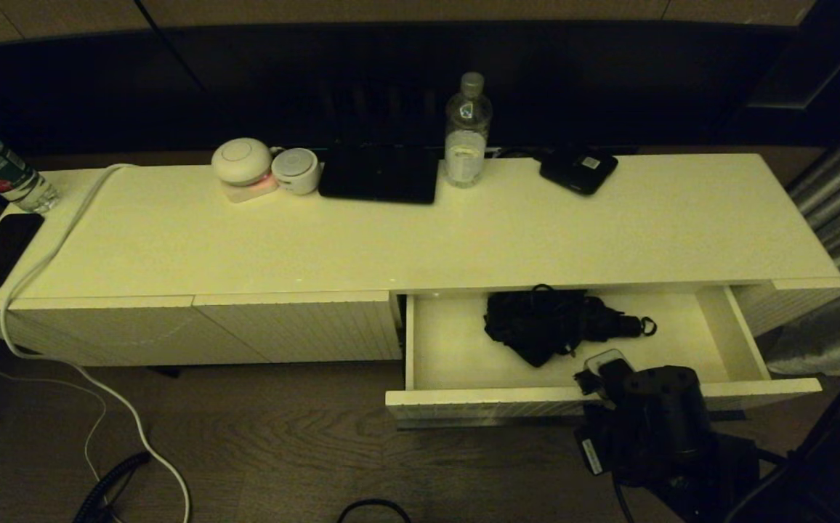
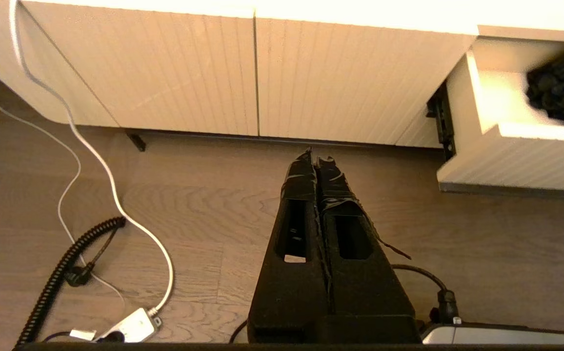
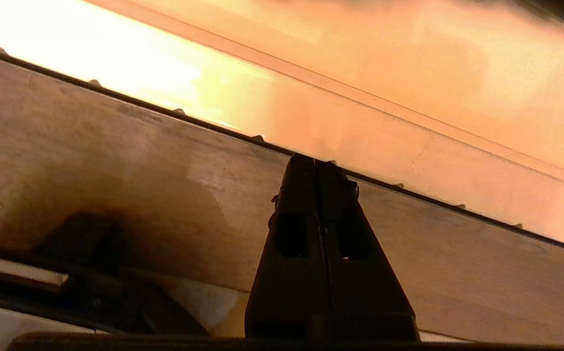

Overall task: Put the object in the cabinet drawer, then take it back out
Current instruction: Close the drawer

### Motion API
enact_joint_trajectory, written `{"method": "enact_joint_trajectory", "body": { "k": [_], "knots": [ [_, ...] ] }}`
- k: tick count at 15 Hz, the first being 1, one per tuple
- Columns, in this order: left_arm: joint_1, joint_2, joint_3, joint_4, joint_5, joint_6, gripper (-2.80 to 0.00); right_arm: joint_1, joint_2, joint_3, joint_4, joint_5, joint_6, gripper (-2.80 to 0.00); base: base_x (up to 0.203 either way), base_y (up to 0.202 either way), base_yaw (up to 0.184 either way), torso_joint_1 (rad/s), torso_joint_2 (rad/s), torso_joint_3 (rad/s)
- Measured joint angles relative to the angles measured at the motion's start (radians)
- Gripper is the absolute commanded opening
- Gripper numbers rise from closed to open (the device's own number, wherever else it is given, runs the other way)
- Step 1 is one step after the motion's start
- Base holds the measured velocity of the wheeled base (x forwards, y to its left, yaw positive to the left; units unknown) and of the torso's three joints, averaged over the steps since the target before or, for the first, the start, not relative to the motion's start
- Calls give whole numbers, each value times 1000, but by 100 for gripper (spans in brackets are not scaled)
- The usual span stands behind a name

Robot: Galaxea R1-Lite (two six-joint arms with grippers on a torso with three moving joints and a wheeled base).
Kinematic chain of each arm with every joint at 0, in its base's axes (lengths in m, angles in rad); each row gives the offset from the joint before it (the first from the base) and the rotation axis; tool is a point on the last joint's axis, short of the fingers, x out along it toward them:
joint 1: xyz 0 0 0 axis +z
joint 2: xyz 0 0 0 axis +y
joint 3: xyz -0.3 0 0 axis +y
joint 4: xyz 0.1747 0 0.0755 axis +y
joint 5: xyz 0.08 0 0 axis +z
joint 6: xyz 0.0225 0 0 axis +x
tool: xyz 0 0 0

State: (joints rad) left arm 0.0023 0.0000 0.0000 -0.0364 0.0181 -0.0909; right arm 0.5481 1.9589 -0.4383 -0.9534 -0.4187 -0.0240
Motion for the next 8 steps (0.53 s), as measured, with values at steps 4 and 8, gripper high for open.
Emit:
{"method": "enact_joint_trajectory", "body": {
  "k": [4,8],
  "knots": [
    [0,0,0,0,0,0,-280,-20,2,-42,-3,1,29,-280,0,0,0,0,0,0],
    [0,0,0,0,0,0,-280,-32,19,-88,-4,-4,31,-280,0,0,0,0,0,0]
  ]
}}
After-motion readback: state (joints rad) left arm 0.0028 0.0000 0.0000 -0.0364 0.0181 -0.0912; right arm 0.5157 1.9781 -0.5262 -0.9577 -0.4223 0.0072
